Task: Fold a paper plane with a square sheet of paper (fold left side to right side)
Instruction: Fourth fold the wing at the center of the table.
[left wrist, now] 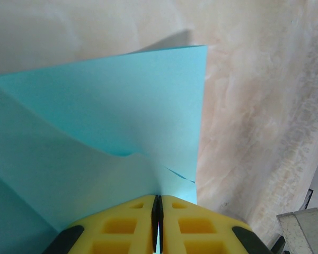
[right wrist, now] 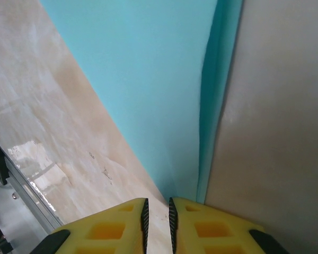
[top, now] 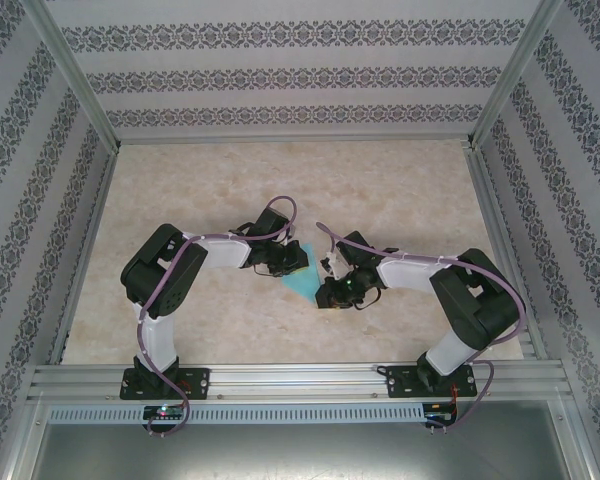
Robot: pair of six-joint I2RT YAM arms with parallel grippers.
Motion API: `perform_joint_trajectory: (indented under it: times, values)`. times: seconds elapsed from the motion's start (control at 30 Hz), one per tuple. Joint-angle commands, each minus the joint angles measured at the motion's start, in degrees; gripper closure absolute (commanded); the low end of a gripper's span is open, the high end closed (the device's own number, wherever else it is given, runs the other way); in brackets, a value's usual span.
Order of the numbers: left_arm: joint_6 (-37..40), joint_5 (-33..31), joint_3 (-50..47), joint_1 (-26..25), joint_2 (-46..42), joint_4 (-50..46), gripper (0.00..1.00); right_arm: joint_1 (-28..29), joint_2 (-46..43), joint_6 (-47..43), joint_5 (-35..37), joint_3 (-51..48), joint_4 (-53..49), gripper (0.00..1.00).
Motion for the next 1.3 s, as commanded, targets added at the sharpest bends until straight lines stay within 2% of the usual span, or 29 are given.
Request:
perform_joint_trajectory:
  times: [0.0,0.07,0.2,0.37,0.47,0.83,1.1,1.27]
  values:
    - [2.1,-4.4,-1.0,-0.6,2.9,-7.1,0.86,0.8,-0.8,-1.1,3.1,-1.8,-8.6,0.79]
    - [2.0,-4.4,-1.0,-0.6,2.9,-7.1,0.86,0.8,-1.2,-1.1,3.0,-2.1,-9.1,0.81]
    - [2.0,-4.4,-0.8,-0.6,2.9,-7.1,0.86,0.7,-2.9,-0.9,2.2,-2.4,-10.6,0.91]
    - [2.0,-4.1,-0.6,-0.6,2.9,-7.1,0.86,-0.3,-9.9,1.2,0.2,-1.5,-9.1,1.00]
    - [2.0,-4.0,-0.2,-0.6,2.9,-7.1,0.86,-1.4,-11.3,4.0,-1.3,-1.0,-4.1,1.00]
    - [1.8,-3.6,0.0,-0.6,2.9,-6.6,0.86,-1.9,1.5,5.9,2.5,3.8,1.9,1.00]
    - [3.4,-3.0,1.8,-0.5,1.3,-7.3,0.85,-1.9,4.0,5.2,6.6,3.2,-2.9,1.00]
    - [6.9,-3.7,4.1,-0.5,-2.4,-7.7,0.77,-1.9,4.0,4.4,9.2,2.1,-5.8,1.00]
